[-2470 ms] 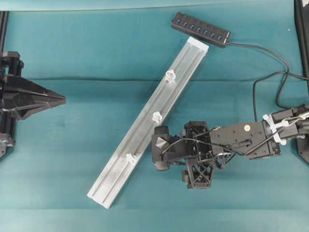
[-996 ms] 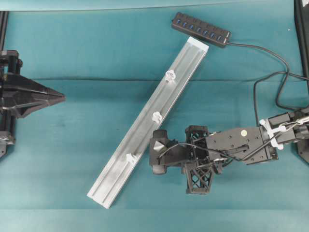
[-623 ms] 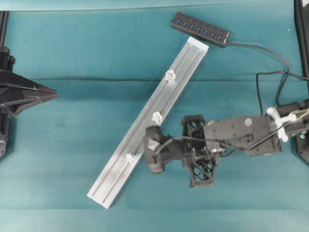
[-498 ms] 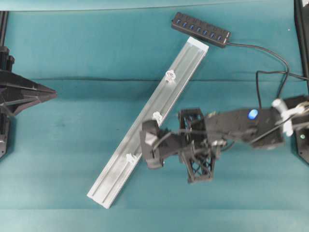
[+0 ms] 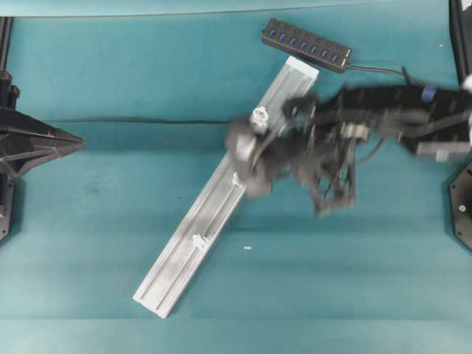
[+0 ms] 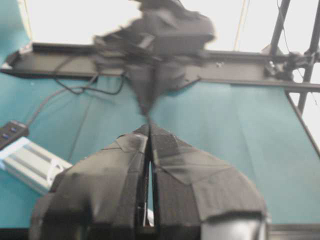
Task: Pass the USB cable through three rings with both arms.
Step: 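Lift the plug with the right gripper toward the rail's top end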
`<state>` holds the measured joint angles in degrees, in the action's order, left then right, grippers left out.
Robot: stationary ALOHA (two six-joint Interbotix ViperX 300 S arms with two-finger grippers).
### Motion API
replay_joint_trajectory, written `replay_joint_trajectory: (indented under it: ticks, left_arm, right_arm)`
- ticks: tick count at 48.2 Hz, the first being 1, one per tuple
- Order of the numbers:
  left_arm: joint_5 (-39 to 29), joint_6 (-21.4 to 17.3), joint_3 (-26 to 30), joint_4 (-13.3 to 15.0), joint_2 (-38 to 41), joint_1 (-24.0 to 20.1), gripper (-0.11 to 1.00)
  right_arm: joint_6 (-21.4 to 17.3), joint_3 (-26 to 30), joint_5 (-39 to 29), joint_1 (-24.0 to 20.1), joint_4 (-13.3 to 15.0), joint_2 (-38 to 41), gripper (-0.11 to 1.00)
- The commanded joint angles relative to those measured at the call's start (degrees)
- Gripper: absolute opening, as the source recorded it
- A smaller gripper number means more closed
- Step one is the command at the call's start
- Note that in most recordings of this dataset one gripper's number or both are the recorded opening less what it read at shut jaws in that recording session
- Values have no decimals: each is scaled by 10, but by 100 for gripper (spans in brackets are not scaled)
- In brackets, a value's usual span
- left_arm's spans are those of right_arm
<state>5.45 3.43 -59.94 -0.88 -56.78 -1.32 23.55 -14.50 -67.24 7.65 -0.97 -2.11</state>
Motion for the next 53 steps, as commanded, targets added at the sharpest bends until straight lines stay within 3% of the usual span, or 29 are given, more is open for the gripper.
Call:
replay_joint_trajectory:
  ticks: [1,8,22,41,53]
  left_arm:
    - [2,13,11,-2,2,0,-1]
    - [4,40,12,-2,3,-1,1]
    - [0,44,14,-2,4,-4,8]
    - [0,44,42,-2,33,-4,9]
    - [4,44,54,-2,72,-6,9]
  right_arm:
    - [27,3,1,31,2,-18,9]
    - [72,4,4,84,2,-36,9]
    - [197,8,22,163,-4,-39,9]
    - [279,-4,55,276,-5,-47,9]
    - [405,-25,72,308,-5,-28,9]
